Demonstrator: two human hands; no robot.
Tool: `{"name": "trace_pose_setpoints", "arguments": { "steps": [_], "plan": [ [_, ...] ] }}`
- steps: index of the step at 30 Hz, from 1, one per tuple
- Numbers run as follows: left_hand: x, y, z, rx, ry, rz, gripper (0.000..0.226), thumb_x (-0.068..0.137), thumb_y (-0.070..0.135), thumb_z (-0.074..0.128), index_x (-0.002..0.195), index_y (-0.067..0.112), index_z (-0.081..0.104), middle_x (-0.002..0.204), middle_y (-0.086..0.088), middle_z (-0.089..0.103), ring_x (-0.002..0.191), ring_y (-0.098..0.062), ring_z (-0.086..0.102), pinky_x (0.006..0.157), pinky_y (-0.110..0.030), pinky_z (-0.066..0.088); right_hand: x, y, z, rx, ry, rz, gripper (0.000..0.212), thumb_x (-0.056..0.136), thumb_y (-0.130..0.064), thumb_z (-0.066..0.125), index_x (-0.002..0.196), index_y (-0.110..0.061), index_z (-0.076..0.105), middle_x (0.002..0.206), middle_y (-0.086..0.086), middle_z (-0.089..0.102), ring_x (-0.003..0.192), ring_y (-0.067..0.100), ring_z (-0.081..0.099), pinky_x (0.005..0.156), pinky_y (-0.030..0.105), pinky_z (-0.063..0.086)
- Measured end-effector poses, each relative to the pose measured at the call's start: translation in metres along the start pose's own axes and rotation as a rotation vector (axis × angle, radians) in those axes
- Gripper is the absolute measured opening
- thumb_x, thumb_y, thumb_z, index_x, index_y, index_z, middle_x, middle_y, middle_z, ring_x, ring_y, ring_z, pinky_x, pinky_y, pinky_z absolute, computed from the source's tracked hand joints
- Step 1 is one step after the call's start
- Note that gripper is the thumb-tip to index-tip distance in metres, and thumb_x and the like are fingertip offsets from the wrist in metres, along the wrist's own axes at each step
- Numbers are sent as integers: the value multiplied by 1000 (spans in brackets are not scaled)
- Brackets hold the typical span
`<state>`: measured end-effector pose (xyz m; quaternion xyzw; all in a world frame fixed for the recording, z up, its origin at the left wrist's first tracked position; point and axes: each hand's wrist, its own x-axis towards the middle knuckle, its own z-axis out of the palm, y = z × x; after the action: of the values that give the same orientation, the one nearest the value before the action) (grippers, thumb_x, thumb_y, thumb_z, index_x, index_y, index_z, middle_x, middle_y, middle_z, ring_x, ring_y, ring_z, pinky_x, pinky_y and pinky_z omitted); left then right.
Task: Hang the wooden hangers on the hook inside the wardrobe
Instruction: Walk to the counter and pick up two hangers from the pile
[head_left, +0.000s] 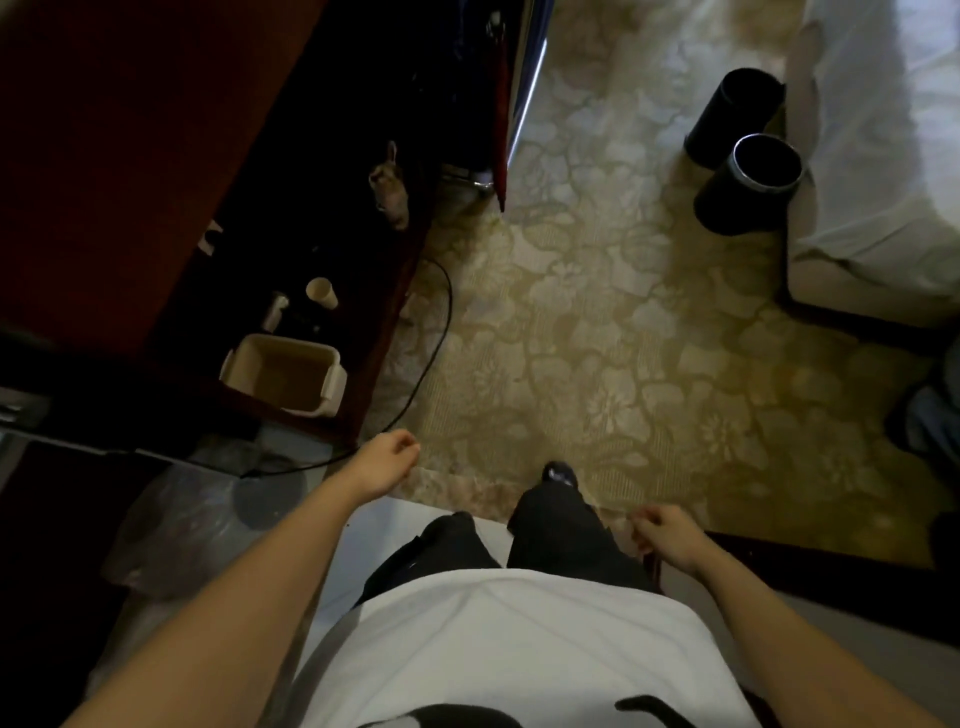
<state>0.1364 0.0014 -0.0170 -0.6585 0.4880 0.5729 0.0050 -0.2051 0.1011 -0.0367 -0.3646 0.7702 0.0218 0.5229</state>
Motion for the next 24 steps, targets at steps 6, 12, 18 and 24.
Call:
{"name": "trace_pose_setpoints", "arguments": {
  "steps": [6, 12, 18, 24],
  "plan": [
    [37, 9, 1, -103, 79, -185, 13, 97, 13, 42, 89, 10, 52, 87, -9, 55, 82, -23, 54, 70, -29, 43, 76, -100, -78, -174, -106, -182, 26, 95, -9, 40, 103, 4, 62, 86, 20, 60, 82, 33, 58, 89, 48, 47],
    [59, 46, 18, -299, 201, -406, 28, 99, 9, 39, 72, 15, 47, 72, -4, 48, 62, -13, 44, 46, -13, 39, 144, -193, -158, -278, -190, -367, 30, 96, -10, 39, 120, -3, 56, 98, 13, 61, 86, 22, 60, 72, 26, 50],
    [95, 116, 0, -343, 243, -323, 16, 98, 16, 41, 88, 19, 53, 90, -7, 58, 87, -20, 55, 69, -26, 44, 187, -254, -209, -379, -265, -417, 31, 97, -9, 38, 121, 2, 54, 105, 20, 62, 85, 21, 57, 58, 7, 45],
    [125, 188, -75, -172, 370, -171, 30, 98, 23, 42, 121, 9, 54, 118, -10, 58, 104, -20, 54, 87, -32, 43, 216, -341, -228, -422, -299, -535, 31, 97, -10, 38, 123, -1, 53, 103, 14, 59, 87, 20, 56, 56, 10, 43]
  ]
}}
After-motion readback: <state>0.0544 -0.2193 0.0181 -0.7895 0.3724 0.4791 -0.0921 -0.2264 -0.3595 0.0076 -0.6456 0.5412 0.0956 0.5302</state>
